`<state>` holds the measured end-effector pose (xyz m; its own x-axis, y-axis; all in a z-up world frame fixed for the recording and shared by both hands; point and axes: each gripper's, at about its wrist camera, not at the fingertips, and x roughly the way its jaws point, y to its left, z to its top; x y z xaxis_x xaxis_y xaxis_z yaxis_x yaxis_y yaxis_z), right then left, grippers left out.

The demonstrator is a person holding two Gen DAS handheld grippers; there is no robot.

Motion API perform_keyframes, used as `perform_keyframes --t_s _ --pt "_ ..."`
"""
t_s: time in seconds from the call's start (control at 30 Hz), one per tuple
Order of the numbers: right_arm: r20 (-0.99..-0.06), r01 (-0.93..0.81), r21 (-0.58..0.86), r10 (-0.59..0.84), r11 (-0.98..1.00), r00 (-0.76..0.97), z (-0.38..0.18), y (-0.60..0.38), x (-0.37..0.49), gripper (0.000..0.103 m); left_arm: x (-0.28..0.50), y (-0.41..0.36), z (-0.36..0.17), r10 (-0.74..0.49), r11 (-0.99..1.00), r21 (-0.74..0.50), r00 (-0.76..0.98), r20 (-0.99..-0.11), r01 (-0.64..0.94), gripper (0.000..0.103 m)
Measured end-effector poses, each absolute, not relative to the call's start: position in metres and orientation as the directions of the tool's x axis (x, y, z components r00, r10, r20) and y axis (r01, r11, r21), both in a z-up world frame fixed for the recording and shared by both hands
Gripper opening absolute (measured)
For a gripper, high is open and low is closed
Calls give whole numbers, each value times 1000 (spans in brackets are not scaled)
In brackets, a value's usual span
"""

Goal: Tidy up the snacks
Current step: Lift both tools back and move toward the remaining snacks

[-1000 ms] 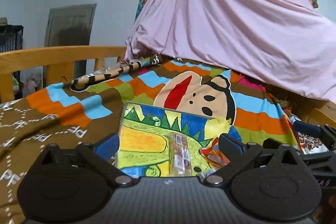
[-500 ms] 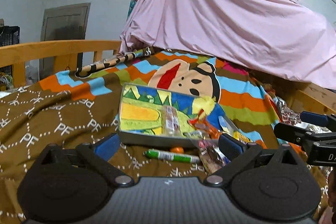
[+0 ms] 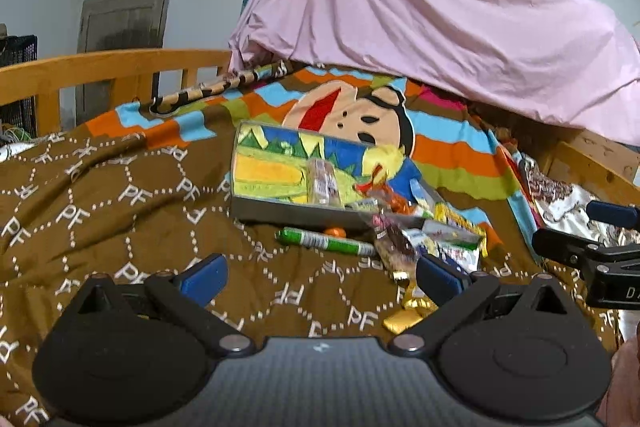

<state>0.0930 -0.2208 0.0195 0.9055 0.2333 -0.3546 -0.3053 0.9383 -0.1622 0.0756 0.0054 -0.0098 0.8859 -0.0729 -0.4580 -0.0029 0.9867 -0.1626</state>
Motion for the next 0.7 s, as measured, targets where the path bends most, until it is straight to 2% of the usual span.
perform_keyframes --t_s 0.7 --pt "-512 -308 -236 151 922 846 -4 -207 109 102 80 -3 -29 -85 992 -126 812 -577 15 102"
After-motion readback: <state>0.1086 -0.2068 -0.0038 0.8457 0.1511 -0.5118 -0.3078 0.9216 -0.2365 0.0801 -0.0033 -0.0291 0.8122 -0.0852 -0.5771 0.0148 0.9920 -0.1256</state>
